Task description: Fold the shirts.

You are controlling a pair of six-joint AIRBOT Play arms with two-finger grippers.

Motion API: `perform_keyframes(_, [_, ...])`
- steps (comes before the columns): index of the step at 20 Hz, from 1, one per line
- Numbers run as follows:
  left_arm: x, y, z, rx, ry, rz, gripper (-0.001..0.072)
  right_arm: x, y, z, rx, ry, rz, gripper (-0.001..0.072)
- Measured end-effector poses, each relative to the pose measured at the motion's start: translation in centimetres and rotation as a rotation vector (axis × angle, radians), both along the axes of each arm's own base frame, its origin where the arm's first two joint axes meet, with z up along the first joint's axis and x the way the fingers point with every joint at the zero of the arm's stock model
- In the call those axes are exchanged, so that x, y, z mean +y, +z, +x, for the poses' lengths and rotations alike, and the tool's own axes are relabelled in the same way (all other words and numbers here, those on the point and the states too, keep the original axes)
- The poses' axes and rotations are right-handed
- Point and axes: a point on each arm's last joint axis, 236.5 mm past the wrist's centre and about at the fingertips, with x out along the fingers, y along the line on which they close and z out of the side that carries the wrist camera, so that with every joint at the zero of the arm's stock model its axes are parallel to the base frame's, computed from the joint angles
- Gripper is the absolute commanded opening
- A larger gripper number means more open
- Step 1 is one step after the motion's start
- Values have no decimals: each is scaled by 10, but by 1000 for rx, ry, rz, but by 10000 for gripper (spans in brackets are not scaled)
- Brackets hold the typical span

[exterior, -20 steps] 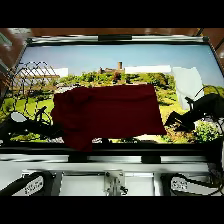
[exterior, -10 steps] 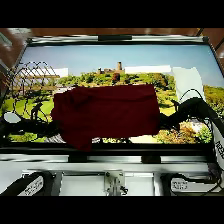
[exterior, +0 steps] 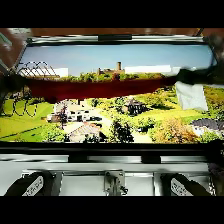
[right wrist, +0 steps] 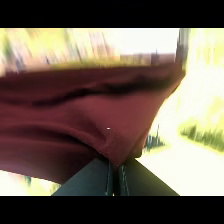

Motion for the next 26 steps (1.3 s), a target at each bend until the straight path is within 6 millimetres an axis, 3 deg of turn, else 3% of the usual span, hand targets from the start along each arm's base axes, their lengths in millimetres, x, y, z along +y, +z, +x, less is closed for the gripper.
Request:
perform_keyframes(2, [-2,128,-21,-322,12,57,35,-3,123,-13,-333,-34,-64,83])
perform_keyframes(3, [-5,181,-41,-460,21,75,35,-2,180,-32,-485,-52,-91,83])
perform_keyframes(4, [-9,232,-68,-595,37,75,35,-2,223,-54,-605,-69,-120,83])
perform_keyframes(5, [-13,270,-95,-700,51,63,35,-1,263,-80,-717,-88,-145,83])
perform_keyframes(6, [-17,301,-124,-789,62,45,35,0,295,-107,-807,-107,-164,83])
perform_keyframes(8, [-26,332,-170,-889,65,21,35,2,330,-151,-910,-145,-179,83])
perform_keyframes(10, [-27,334,-192,-891,76,42,35,-1,341,-177,-938,-176,-198,83])
perform_keyframes(12, [-23,325,-200,-856,100,83,35,-3,338,-194,-918,-193,-220,83])
perform_keyframes(15, [-13,311,-201,-800,133,132,35,-9,319,-199,-837,-206,-257,83])
perform_keyframes(17, [-8,303,-195,-773,148,152,35,-16,310,-193,-790,-226,-271,83])
perform_keyframes(19, [0,282,-177,-694,158,171,35,-24,286,-174,-689,-227,-281,83])
perform_keyframes(21, [8,240,-147,-537,153,188,35,-30,241,-146,-510,-201,-285,83])
perform_keyframes(23, [17,175,-112,-312,132,193,35,-36,165,-116,-226,-156,-274,83])
perform_keyframes(26, [29,63,-61,20,91,182,35,-43,44,-85,172,-101,-233,83])
